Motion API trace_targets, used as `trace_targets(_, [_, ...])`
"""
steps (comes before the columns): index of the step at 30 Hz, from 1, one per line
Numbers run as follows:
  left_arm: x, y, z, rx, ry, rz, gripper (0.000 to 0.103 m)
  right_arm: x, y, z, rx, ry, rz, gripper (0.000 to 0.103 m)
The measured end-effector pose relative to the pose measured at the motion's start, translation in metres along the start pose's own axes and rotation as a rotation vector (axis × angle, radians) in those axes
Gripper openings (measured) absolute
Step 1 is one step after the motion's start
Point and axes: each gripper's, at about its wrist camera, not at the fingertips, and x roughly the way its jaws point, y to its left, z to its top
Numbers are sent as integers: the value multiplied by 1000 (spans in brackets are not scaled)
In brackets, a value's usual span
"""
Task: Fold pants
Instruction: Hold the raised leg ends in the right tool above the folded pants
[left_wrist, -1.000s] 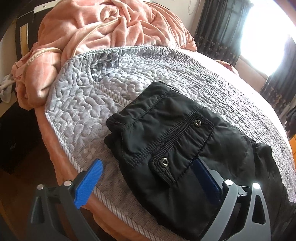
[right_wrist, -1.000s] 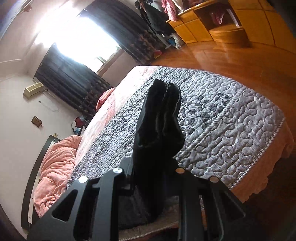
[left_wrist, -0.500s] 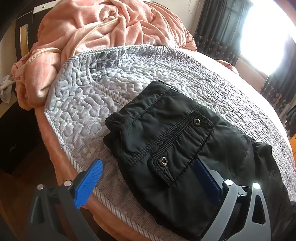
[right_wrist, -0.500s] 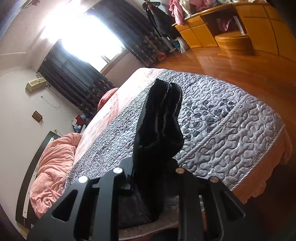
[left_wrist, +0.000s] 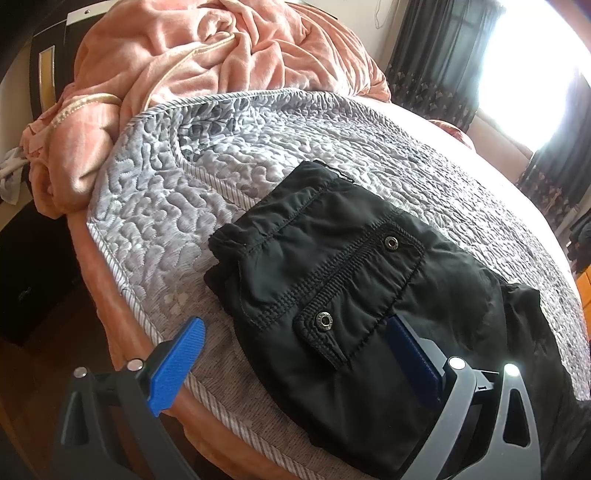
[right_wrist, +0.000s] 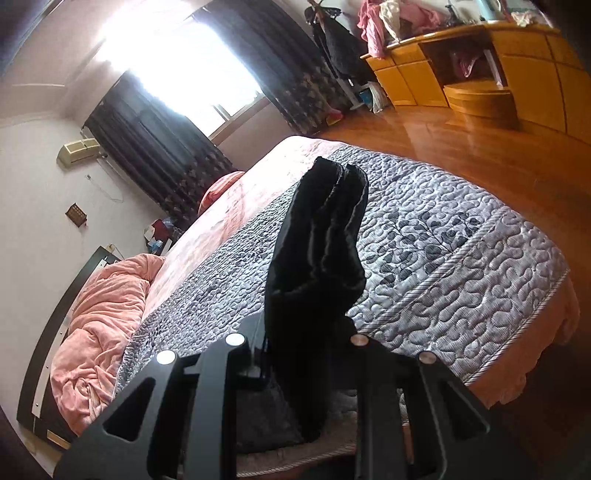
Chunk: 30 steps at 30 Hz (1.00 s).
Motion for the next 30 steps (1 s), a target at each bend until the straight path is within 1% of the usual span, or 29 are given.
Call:
trace_targets(12, [5, 7, 1, -38, 26, -31, 99, -2, 53, -1, -139, -8, -7, 20])
trace_targets(16, [7, 7, 1, -37, 32, -36, 99, -1, 68, -3, -175, -12, -9, 20])
trace_targets(26, [6, 15, 2, -69, 30, -66, 99, 8, 121, -15, -325, 9, -81, 20])
trace_targets(30, [7, 18, 2, -80, 36, -71, 99, 12, 141, -21, -370, 7, -94, 19])
